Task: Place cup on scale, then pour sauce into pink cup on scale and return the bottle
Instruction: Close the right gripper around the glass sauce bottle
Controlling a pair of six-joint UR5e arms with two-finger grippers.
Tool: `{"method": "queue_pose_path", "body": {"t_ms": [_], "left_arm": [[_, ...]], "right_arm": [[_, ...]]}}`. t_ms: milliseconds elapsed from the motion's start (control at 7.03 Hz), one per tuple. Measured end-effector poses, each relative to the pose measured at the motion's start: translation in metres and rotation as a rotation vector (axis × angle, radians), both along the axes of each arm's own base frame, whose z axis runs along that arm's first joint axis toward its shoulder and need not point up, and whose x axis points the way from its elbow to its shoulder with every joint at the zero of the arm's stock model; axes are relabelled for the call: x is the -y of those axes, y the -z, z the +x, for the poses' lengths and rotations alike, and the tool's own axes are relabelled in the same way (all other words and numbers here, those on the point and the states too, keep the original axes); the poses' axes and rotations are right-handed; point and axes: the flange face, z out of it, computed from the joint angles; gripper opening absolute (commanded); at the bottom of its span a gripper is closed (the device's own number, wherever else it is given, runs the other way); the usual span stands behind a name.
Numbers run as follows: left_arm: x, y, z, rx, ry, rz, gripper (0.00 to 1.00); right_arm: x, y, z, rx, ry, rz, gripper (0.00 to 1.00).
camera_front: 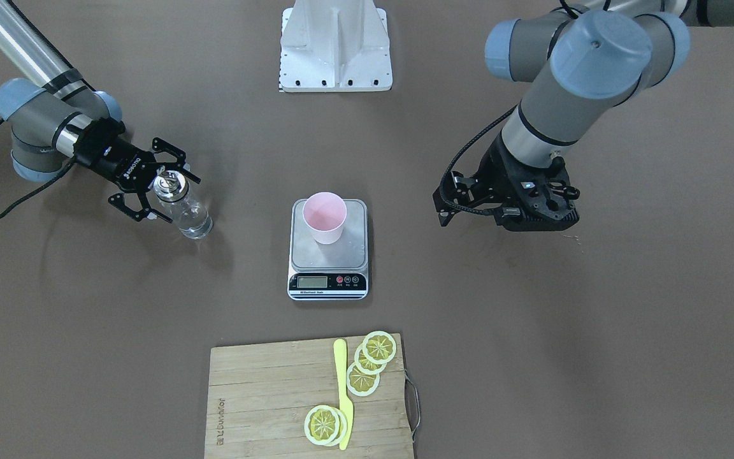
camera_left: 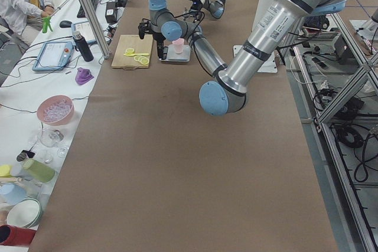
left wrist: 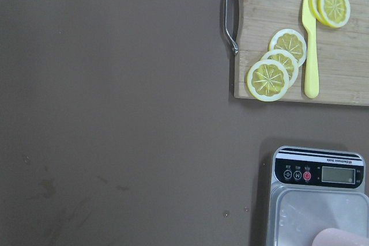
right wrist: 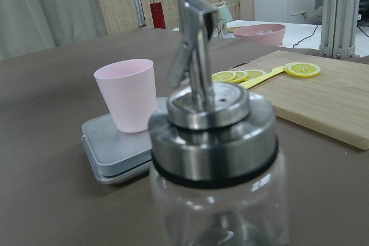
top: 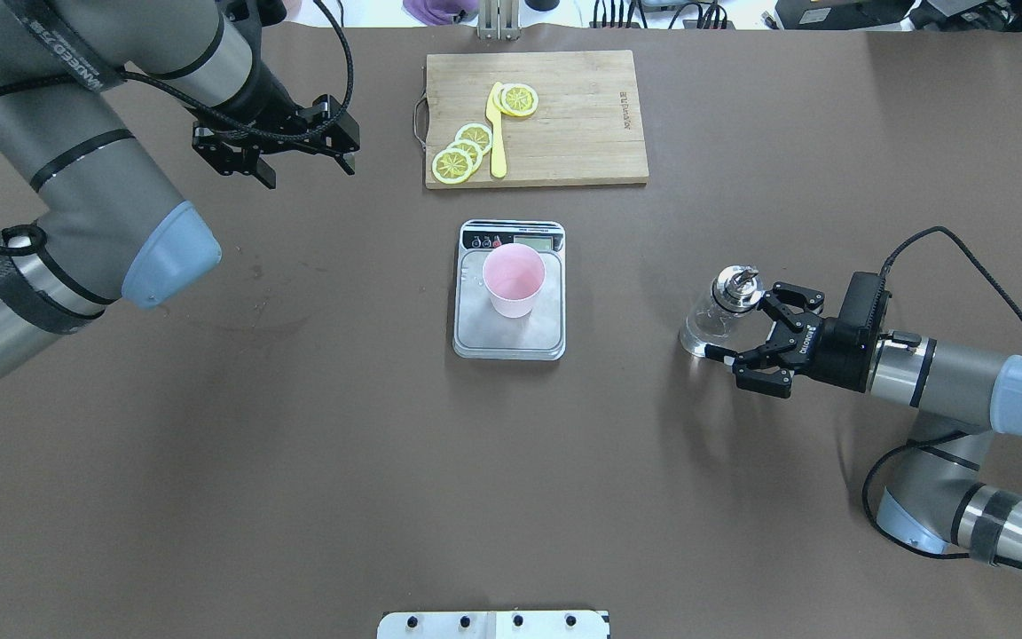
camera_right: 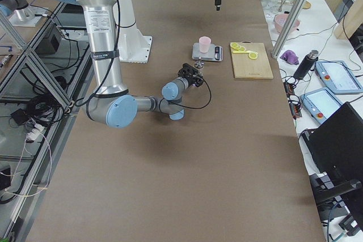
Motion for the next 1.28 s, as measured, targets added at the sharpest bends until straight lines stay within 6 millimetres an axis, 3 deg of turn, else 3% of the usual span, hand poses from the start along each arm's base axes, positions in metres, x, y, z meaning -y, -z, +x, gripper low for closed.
{"method": "queue_pose_path", "body": {"t_ms": [285, 427, 854, 996, 1138, 1280], "left_arm": [[-0.0007, 0.0010, -0.0006, -0.002, 0.001, 0.001, 0.97], [-0.0010, 0.0016, -0.0008, -0.003, 0.001, 0.002, 0.97], [-0.0017, 0.0019, -0.0013, -0.003, 0.001, 0.003, 0.97], [-0.0023, 0.0022, -0.0018, -0.004, 0.001, 0.003, 0.97], [-0.0029, 0.0028, -0.0023, -0.005, 0.001, 0.005, 0.97], [-0.0032, 0.0033, -0.0028, -0.006, 0.001, 0.006, 0.97]], "right_arm": [[0.0032, 0.0032, -0.0011, 0.008, -0.021, -0.002, 0.91], [0.0038, 0.0031, -0.0013, 0.008, -0.027, -0.003, 0.85], [0.0057, 0.0020, -0.0023, 0.007, -0.045, -0.010, 0.52], [0.0063, 0.0031, -0.0034, 0.008, -0.048, -0.012, 0.36], [0.0071, 0.0046, -0.0046, 0.009, -0.050, -0.012, 0.11], [0.0079, 0.0051, -0.0047, 0.009, -0.054, -0.013, 0.00]]}}
